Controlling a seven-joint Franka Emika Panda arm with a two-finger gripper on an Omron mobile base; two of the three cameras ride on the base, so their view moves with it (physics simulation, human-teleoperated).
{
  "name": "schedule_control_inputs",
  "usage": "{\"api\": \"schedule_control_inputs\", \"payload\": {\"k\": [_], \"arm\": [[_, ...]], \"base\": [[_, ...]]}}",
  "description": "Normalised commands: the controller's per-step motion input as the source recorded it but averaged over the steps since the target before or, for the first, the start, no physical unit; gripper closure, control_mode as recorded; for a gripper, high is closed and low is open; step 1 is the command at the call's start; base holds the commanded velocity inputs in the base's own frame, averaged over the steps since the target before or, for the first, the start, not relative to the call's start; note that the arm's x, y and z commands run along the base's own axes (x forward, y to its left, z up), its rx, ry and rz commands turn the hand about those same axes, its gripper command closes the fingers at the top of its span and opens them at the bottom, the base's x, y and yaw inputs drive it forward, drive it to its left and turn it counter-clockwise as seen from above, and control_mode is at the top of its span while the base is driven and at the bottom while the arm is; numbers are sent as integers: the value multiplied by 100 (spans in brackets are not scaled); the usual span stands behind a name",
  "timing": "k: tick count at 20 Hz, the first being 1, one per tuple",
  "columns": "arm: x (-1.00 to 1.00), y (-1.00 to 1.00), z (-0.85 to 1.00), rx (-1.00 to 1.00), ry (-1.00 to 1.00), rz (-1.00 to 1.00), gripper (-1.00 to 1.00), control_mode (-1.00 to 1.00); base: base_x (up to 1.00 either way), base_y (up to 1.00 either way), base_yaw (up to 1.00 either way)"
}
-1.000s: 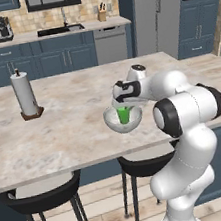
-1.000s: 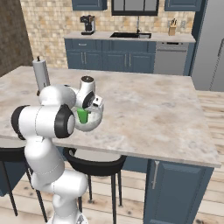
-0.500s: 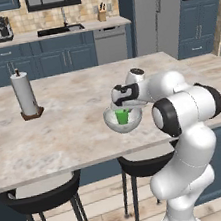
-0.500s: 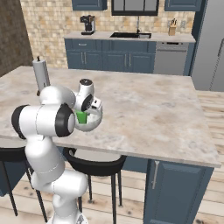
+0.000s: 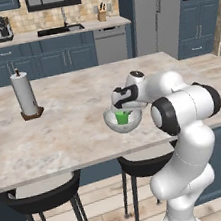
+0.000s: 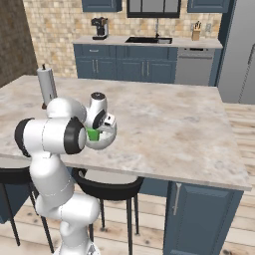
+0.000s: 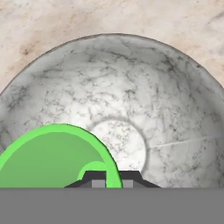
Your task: Place the cup inside the bowl on the dining table and move the bowl to any counter.
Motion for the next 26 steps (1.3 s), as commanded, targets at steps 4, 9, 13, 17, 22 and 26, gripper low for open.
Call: {"api": "schedule_control_inputs", "payload": {"k": [4,9,13,17,22,26], "arm": [[0,0,-8,0,0,0,100,-100],[0,0,-9,0,0,0,100,-100],[0,0,-15,0,0,0,100,-100],[0,0,-6,0,0,0,100,-100],[0,0,0,0,0,0,100,-100],[0,0,0,0,0,0,-100,-100]], "base": [[0,0,0],[0,0,0],[0,0,0],[0,0,0],[0,0,0],[0,0,0]]}}
